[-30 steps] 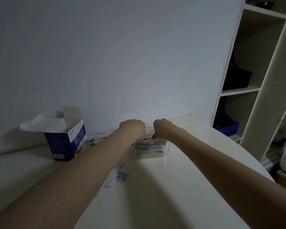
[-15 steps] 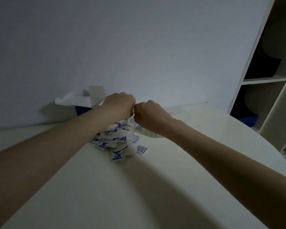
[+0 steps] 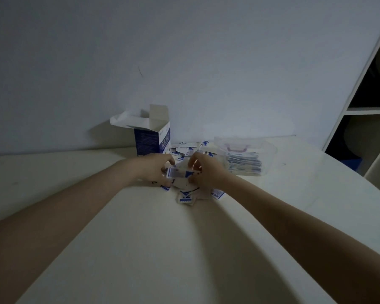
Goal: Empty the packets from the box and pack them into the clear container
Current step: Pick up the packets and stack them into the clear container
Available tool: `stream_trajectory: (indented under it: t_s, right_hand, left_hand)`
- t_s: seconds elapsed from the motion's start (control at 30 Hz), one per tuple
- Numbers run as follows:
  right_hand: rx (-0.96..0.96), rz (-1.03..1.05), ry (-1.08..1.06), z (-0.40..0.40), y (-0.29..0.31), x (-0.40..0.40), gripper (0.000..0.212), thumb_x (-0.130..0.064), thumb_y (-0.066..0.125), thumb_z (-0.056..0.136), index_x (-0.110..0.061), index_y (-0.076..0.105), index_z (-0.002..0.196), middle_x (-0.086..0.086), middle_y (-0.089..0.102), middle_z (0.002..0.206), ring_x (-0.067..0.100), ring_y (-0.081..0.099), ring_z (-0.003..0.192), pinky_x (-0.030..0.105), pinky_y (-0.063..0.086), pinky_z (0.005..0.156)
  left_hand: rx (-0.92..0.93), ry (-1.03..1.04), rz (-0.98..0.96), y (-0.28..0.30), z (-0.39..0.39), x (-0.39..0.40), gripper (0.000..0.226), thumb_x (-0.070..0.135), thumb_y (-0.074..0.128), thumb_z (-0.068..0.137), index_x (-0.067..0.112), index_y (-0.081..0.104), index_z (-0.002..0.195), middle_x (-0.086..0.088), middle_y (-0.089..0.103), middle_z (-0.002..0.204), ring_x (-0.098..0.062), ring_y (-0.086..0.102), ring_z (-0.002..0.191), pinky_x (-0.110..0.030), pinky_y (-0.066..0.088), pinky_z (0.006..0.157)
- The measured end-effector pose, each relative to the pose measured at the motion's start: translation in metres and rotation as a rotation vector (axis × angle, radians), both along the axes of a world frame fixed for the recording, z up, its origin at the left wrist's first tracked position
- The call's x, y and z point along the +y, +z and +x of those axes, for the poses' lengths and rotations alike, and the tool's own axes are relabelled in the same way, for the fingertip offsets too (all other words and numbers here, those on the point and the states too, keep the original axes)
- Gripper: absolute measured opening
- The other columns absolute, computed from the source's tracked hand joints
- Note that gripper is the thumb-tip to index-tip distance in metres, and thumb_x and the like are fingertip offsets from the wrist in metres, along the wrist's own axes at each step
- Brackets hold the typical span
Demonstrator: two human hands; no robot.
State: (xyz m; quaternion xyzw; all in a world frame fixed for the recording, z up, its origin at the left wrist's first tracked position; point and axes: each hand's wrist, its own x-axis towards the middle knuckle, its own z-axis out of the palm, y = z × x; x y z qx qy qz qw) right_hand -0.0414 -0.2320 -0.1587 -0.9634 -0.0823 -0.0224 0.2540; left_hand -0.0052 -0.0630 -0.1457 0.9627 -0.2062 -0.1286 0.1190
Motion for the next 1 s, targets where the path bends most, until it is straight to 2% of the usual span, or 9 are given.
stream_trajectory:
  t_s: [0.1,0.23,0.3,0.43,0.57,0.63,0.7,0.8,1.0]
  right_hand:
    - [-0.043,0.025,-0.070,-0.001,0.006,-0.011,0.030,-0.012,0.064,0.083,-0.009,0.060,0.113,0.011,0.063,0.114,0.024,0.058,0.099,0.029,0.045,0.083]
    - [-0.059,0.082,-0.077,-0.003,0.018,-0.023,0.015,-0.009,0.058,0.087,-0.004,0.065,0.100,0.013,0.072,0.093,0.017,0.063,0.072,0.010,0.042,0.047]
    - [-0.094,0.151,-0.105,-0.004,0.024,-0.026,0.017,-0.015,0.053,0.092,-0.005,0.064,0.100,0.009,0.073,0.087,0.007,0.058,0.058,0.002,0.035,0.038]
    - [-0.200,0.087,-0.085,-0.009,0.037,-0.022,0.020,-0.015,0.054,0.091,-0.005,0.066,0.103,0.014,0.068,0.105,0.020,0.058,0.083,0.016,0.040,0.059]
    - [-0.373,-0.294,0.277,-0.019,0.045,-0.009,0.014,-0.017,0.062,0.086,-0.010,0.069,0.096,0.003,0.046,0.138,0.021,0.037,0.127,0.029,0.034,0.101]
    - [-0.394,-0.427,0.399,-0.021,0.047,0.002,0.013,-0.019,0.063,0.086,-0.014,0.069,0.096,-0.002,0.041,0.143,0.020,0.028,0.134,0.034,0.034,0.102]
    - [-0.336,-0.467,0.414,-0.020,0.048,0.012,0.015,-0.015,0.058,0.088,-0.014,0.067,0.099,0.002,0.053,0.131,0.021,0.040,0.127,0.034,0.040,0.096]
    - [-0.313,-0.416,0.286,-0.018,0.048,0.017,0.017,-0.010,0.052,0.091,-0.011,0.064,0.102,0.010,0.065,0.104,0.026,0.060,0.098,0.036,0.050,0.081]
    - [-0.233,0.073,-0.013,-0.015,0.055,-0.020,0.027,-0.002,0.054,0.087,-0.008,0.060,0.113,0.008,0.066,0.096,0.020,0.059,0.079,0.024,0.049,0.063]
  left_hand:
    - [0.001,0.023,-0.089,-0.003,0.002,0.006,0.044,0.025,0.077,0.074,0.019,0.051,0.109,0.005,0.055,0.089,-0.017,0.056,0.079,-0.028,0.046,0.073]
    - [0.051,0.028,-0.321,0.005,0.002,0.015,0.020,0.007,0.074,0.077,0.011,0.055,0.071,0.009,0.047,0.050,-0.001,0.042,0.045,-0.013,0.034,0.048]
    - [0.040,0.059,-0.373,0.014,0.003,0.020,0.010,0.009,0.071,0.080,0.005,0.063,0.076,0.006,0.054,0.053,-0.004,0.045,0.049,-0.015,0.033,0.049]
    - [0.053,0.080,-0.325,0.024,0.005,0.030,0.012,0.016,0.068,0.083,0.006,0.066,0.077,0.000,0.045,0.058,-0.012,0.035,0.054,-0.022,0.029,0.052]
    - [0.040,-0.048,-0.126,0.030,-0.003,0.024,0.031,0.016,0.067,0.084,0.016,0.056,0.055,0.009,0.039,0.046,-0.003,0.035,0.042,-0.014,0.029,0.046]
    - [0.022,-0.099,-0.050,0.034,-0.009,0.014,0.040,0.016,0.067,0.083,0.027,0.052,0.048,0.011,0.043,0.040,0.001,0.039,0.037,-0.013,0.029,0.045]
    - [0.011,-0.132,-0.038,0.037,-0.013,0.006,0.044,0.016,0.066,0.084,0.028,0.051,0.043,0.011,0.046,0.040,0.002,0.040,0.038,-0.016,0.031,0.047]
    - [-0.003,-0.124,-0.157,0.040,-0.014,0.006,0.035,0.018,0.064,0.086,0.022,0.057,0.051,0.008,0.049,0.046,-0.002,0.041,0.043,-0.017,0.033,0.050]
    - [0.020,0.031,-0.357,0.039,-0.010,0.023,0.008,0.016,0.064,0.087,0.010,0.069,0.084,-0.001,0.054,0.066,-0.011,0.043,0.060,-0.017,0.036,0.054]
